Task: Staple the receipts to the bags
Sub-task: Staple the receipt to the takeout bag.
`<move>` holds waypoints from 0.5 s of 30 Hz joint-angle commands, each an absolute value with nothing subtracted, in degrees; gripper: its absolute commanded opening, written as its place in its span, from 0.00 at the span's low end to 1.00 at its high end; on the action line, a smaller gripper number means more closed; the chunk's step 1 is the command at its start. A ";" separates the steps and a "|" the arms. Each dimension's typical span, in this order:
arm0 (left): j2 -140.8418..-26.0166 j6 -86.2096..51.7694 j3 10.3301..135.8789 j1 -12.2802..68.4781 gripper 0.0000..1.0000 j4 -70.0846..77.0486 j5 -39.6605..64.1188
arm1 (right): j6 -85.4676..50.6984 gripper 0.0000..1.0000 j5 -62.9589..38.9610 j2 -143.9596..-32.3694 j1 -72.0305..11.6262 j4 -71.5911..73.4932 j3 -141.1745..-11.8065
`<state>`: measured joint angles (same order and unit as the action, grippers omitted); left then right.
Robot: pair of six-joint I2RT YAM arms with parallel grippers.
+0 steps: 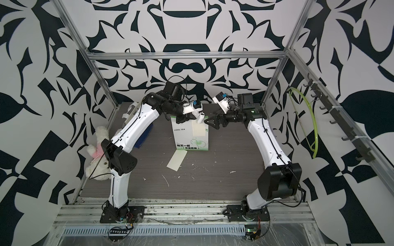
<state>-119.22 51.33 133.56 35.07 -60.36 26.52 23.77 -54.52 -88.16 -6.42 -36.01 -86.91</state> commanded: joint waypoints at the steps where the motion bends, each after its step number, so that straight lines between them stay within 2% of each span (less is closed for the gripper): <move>1: -117.47 53.84 135.24 35.43 0.00 -62.09 30.94 | 34.29 0.94 -62.82 -87.73 -6.93 -31.36 -87.03; 5: -118.05 54.06 136.33 35.62 0.00 -62.13 30.67 | 37.08 0.93 -66.91 -87.87 -7.51 -29.87 -85.70; 15: -118.69 53.44 138.95 35.94 0.00 -62.40 31.82 | 37.11 0.95 -64.60 -90.68 -9.91 -28.89 -86.75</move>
